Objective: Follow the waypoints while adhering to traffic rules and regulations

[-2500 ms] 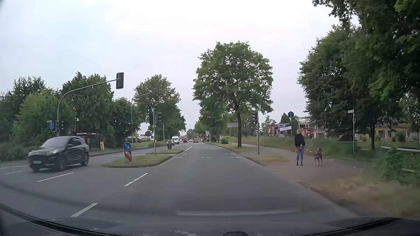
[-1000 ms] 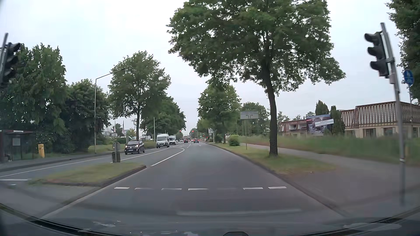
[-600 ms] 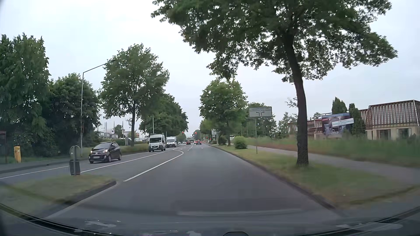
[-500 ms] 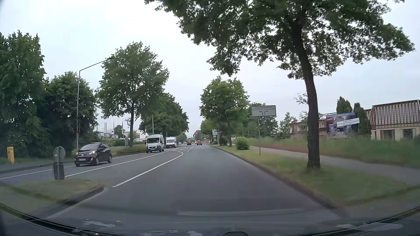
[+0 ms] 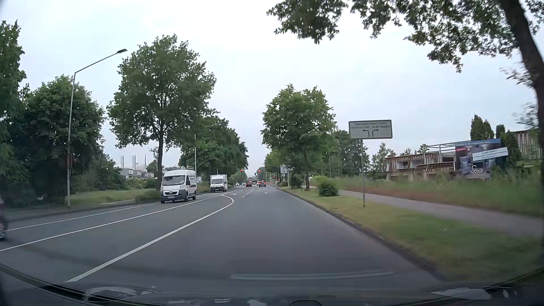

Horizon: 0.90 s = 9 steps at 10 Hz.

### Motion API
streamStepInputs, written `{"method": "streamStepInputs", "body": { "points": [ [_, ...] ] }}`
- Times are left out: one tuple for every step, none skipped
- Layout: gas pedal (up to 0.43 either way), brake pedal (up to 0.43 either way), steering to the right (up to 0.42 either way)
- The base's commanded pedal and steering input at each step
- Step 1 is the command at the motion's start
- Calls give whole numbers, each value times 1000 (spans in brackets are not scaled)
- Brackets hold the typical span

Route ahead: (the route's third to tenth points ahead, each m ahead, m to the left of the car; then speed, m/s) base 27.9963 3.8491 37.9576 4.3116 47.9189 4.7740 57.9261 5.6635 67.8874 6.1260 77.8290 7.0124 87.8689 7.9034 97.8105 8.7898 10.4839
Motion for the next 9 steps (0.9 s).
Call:
{"method": "streamStepInputs", "body": {
  "points": [
    [118,0,-16],
    [118,0,-15],
    [118,0,-13],
    [118,0,-13],
    [118,0,-13],
    [118,0,-13],
    [118,0,-13],
    [118,0,-13],
    [118,0,-13]
  ]
}}
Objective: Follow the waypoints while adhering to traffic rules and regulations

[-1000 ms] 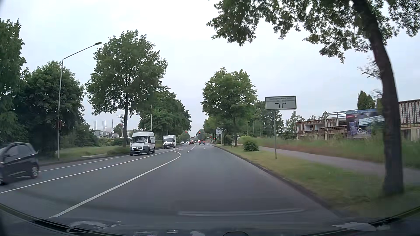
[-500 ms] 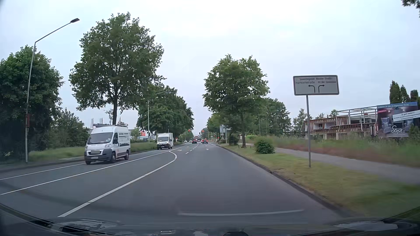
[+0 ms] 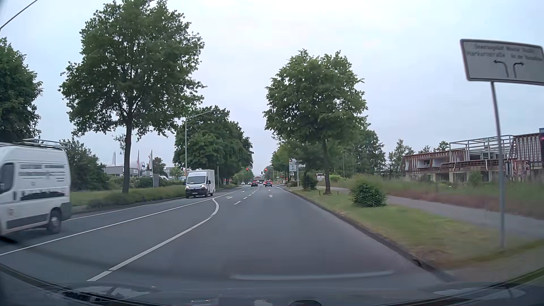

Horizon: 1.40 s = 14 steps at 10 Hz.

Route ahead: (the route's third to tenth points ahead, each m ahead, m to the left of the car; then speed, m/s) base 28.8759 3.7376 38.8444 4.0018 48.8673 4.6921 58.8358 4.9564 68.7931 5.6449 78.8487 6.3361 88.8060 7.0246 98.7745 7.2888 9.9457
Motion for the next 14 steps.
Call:
{"method": "streamStepInputs", "body": {
  "points": [
    [118,0,-13],
    [118,0,-13],
    [118,0,-13],
    [118,0,-13],
    [118,0,-13],
    [118,0,-13],
    [118,0,-13],
    [118,0,-13],
    [118,0,-13],
    [118,0,-13],
    [118,0,-11],
    [118,0,-11],
    [118,0,-8],
    [118,0,0]
  ]
}}
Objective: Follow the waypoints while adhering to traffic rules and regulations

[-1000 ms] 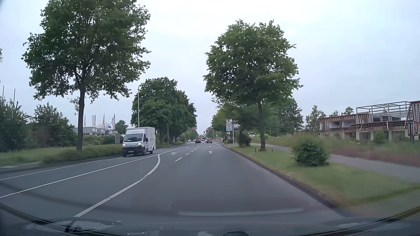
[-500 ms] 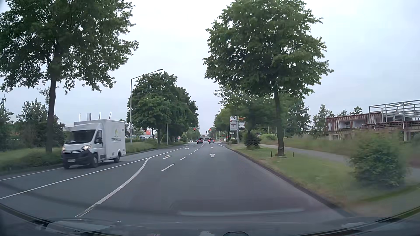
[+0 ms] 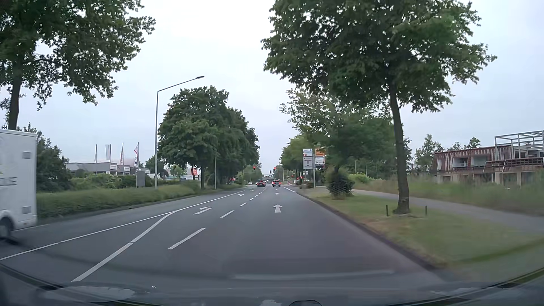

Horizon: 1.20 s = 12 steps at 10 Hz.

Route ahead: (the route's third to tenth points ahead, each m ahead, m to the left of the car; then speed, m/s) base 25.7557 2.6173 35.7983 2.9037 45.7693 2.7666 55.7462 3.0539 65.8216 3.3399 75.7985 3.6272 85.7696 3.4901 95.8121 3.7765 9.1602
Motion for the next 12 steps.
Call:
{"method": "streamStepInputs", "body": {
  "points": [
    [118,0,2],
    [118,0,3],
    [118,0,2],
    [118,0,2],
    [118,0,2],
    [118,0,2],
    [118,0,2],
    [118,0,2],
    [118,0,3],
    [118,0,4],
    [118,0,4],
    [118,0,0]
  ]
}}
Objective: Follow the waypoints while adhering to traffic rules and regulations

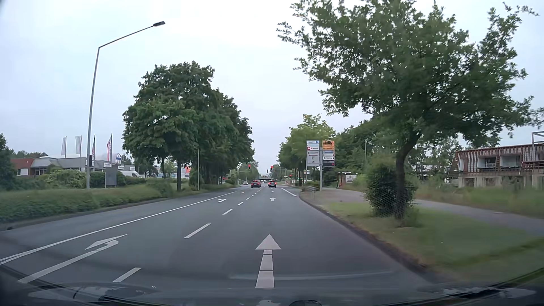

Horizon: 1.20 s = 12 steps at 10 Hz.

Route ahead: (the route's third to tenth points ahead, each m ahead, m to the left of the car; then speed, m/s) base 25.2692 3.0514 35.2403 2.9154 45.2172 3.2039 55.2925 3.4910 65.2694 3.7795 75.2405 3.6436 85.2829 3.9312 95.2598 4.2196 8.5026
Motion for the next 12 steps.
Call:
{"method": "streamStepInputs", "body": {
  "points": [
    [118,0,-4],
    [118,0,-8],
    [118,0,-11],
    [118,0,-11],
    [118,0,-11],
    [118,0,-11],
    [118,0,-10],
    [118,0,-11],
    [118,0,-12],
    [118,0,-12],
    [118,0,-12],
    [110,0,-12]
  ]
}}
